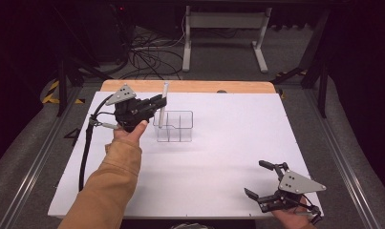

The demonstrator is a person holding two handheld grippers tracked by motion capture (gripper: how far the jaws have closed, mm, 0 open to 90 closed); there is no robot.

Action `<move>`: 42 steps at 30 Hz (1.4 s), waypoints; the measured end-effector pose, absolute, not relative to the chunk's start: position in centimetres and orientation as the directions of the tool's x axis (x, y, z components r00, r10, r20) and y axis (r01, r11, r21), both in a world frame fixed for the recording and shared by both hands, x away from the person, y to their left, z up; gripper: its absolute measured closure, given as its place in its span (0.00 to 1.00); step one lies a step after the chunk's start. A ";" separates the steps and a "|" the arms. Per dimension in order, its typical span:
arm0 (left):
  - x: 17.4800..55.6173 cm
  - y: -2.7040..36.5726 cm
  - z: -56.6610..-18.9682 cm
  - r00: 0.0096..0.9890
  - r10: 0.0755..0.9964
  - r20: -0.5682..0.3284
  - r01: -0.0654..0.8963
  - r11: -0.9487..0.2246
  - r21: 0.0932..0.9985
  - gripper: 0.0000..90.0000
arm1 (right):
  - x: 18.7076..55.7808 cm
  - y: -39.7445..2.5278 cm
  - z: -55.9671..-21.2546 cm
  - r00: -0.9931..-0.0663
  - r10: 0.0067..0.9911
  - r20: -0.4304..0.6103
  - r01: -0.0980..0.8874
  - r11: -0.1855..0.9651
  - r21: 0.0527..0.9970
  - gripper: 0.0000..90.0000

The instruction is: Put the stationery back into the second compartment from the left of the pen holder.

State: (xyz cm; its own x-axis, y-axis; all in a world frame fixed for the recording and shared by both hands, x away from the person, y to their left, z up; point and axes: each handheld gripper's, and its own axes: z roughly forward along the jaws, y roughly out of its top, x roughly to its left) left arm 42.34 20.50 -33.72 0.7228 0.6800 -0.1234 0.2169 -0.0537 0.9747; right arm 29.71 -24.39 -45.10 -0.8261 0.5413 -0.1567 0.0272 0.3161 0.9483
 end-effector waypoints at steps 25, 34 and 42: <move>46.0 18.6 -36.7 0.727 0.680 -0.091 0.192 -0.074 0.979 0.87 | 29.8 -24.4 -45.2 -0.832 0.533 -0.156 0.026 0.318 0.948 0.05; 46.6 18.2 -37.2 0.727 0.682 -0.085 0.178 -0.068 0.982 0.87 | 29.8 -24.4 -45.2 -0.833 0.531 -0.157 0.025 0.320 0.947 0.05; 46.8 18.2 -37.6 0.741 0.665 -0.095 0.196 -0.079 0.977 0.87 | 29.8 -24.4 -45.2 -0.833 0.530 -0.158 0.023 0.319 0.947 0.05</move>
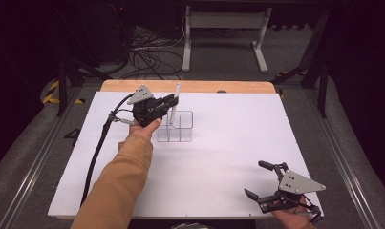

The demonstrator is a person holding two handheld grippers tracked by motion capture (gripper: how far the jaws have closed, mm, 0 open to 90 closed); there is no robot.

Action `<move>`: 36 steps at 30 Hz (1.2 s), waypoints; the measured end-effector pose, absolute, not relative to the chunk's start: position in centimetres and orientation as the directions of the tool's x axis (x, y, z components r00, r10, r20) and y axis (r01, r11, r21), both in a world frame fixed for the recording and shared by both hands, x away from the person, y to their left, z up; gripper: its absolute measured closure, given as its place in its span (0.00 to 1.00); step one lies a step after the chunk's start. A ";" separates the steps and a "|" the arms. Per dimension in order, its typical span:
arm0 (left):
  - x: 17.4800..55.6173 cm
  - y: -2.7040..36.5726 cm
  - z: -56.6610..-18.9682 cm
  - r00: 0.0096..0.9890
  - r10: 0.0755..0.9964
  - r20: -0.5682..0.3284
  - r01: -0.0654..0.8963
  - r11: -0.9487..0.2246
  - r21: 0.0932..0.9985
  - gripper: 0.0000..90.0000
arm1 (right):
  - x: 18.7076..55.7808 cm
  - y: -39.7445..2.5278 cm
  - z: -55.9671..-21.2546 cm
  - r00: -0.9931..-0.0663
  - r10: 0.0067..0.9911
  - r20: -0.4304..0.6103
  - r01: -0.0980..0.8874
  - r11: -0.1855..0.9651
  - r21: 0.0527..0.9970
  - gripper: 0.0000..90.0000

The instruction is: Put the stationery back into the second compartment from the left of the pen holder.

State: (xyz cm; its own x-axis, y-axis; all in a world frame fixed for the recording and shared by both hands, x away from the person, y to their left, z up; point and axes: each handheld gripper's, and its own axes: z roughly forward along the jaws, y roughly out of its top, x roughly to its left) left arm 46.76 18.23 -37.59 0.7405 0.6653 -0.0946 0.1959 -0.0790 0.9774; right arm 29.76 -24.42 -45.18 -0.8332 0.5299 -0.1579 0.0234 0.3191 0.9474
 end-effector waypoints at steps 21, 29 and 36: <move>46.3 18.1 -38.1 0.739 0.672 -0.054 0.236 -0.183 0.954 0.81 | 29.7 -24.5 -45.2 -0.834 0.529 -0.159 0.021 0.318 0.948 0.05; 44.9 18.5 -36.6 0.674 0.738 -0.029 0.235 -0.177 0.956 0.38 | 29.9 -24.3 -45.1 -0.834 0.528 -0.160 0.017 0.315 0.949 0.05; 43.1 19.2 -35.0 0.675 0.737 -0.030 0.217 -0.160 0.963 0.24 | 30.3 -24.0 -45.1 -0.839 0.520 -0.161 0.014 0.316 0.949 0.04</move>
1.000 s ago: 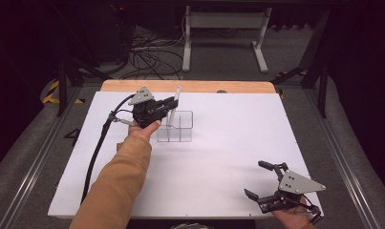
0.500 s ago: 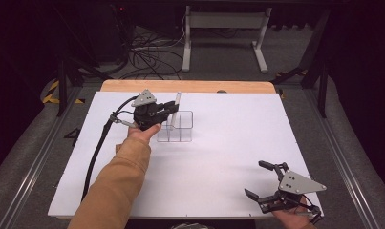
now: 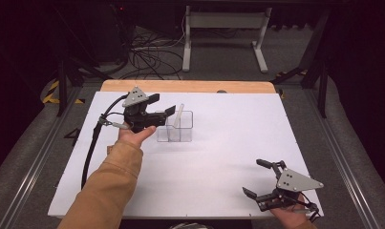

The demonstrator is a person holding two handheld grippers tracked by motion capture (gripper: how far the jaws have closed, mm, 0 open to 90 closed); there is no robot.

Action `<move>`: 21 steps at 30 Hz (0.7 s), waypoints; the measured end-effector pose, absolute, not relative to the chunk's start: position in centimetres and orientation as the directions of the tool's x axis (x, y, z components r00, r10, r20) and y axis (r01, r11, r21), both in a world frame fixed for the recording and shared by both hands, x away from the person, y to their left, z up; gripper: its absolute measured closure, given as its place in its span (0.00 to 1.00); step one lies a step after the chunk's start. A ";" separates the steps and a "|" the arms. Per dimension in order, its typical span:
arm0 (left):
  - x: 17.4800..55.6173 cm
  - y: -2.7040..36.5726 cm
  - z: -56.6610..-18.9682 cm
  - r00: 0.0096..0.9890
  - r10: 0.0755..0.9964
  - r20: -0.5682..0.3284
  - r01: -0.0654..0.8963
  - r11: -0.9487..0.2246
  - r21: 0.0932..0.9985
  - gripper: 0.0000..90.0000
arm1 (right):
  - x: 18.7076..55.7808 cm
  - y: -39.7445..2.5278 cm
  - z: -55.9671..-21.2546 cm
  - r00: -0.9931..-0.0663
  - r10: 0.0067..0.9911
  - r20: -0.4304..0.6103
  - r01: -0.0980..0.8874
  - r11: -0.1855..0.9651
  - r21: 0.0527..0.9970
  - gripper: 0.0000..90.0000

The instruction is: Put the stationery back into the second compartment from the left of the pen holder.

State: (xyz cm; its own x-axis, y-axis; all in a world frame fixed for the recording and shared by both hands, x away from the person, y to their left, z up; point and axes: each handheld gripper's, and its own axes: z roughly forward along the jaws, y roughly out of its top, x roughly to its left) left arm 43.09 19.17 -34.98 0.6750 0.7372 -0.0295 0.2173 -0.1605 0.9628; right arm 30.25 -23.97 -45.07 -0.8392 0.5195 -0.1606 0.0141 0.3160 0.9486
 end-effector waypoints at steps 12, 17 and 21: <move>41.5 19.4 -33.9 0.691 0.723 0.001 0.181 -0.174 0.968 0.20 | 30.1 -24.1 -45.1 -0.837 0.524 -0.157 0.020 0.316 0.948 0.04; 41.0 19.6 -33.8 0.687 0.727 0.016 0.184 -0.194 0.964 0.18 | 30.2 -24.1 -45.1 -0.837 0.524 -0.157 0.021 0.317 0.948 0.04; 39.9 20.1 -33.7 0.684 0.728 0.046 0.169 -0.219 0.961 0.15 | 30.2 -24.1 -45.1 -0.835 0.528 -0.156 0.024 0.317 0.948 0.04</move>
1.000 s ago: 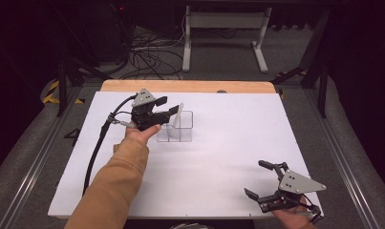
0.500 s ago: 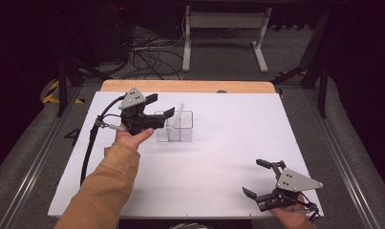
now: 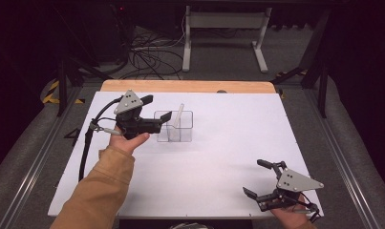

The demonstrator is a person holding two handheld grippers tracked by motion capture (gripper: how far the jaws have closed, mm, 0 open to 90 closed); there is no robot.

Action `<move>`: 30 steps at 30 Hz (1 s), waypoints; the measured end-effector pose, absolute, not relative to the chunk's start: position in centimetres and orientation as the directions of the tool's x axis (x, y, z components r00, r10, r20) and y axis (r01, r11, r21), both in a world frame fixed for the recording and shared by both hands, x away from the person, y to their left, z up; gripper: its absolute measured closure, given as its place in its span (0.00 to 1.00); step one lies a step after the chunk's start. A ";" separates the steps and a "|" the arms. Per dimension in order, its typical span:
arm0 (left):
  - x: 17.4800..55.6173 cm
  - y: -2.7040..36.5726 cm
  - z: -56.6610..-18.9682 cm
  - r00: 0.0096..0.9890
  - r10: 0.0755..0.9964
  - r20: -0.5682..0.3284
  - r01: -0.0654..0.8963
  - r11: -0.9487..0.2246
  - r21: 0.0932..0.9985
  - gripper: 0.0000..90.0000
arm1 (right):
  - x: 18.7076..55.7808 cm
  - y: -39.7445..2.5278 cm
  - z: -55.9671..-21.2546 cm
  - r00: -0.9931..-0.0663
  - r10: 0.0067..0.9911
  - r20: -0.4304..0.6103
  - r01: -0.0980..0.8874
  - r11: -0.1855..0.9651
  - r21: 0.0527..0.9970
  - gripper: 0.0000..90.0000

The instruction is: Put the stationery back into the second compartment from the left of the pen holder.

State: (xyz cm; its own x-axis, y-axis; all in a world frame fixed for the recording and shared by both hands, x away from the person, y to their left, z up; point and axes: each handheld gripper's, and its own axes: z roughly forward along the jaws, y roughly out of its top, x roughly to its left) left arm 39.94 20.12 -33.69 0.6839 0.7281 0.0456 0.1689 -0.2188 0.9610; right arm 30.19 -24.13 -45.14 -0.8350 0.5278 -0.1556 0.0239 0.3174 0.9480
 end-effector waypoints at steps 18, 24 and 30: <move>34.7 23.2 -36.1 0.668 0.740 0.076 0.172 -0.253 0.952 0.10 | 30.3 -24.1 -45.3 -0.833 0.534 -0.147 0.038 0.320 0.947 0.04; 33.6 24.4 -38.0 0.671 0.741 0.037 0.206 -0.234 0.950 0.10 | 30.3 -24.1 -45.4 -0.832 0.534 -0.147 0.041 0.324 0.945 0.04; 33.0 25.8 -39.9 0.669 0.743 0.013 0.237 -0.230 0.944 0.10 | 30.5 -24.0 -45.5 -0.829 0.540 -0.144 0.050 0.329 0.943 0.04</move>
State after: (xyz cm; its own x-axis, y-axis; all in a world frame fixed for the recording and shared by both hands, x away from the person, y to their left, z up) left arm 33.02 25.78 -39.92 0.6692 0.7430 0.0128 0.2369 -0.2295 0.9440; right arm 30.49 -24.05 -45.50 -0.8290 0.5403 -0.1443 0.0501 0.3287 0.9431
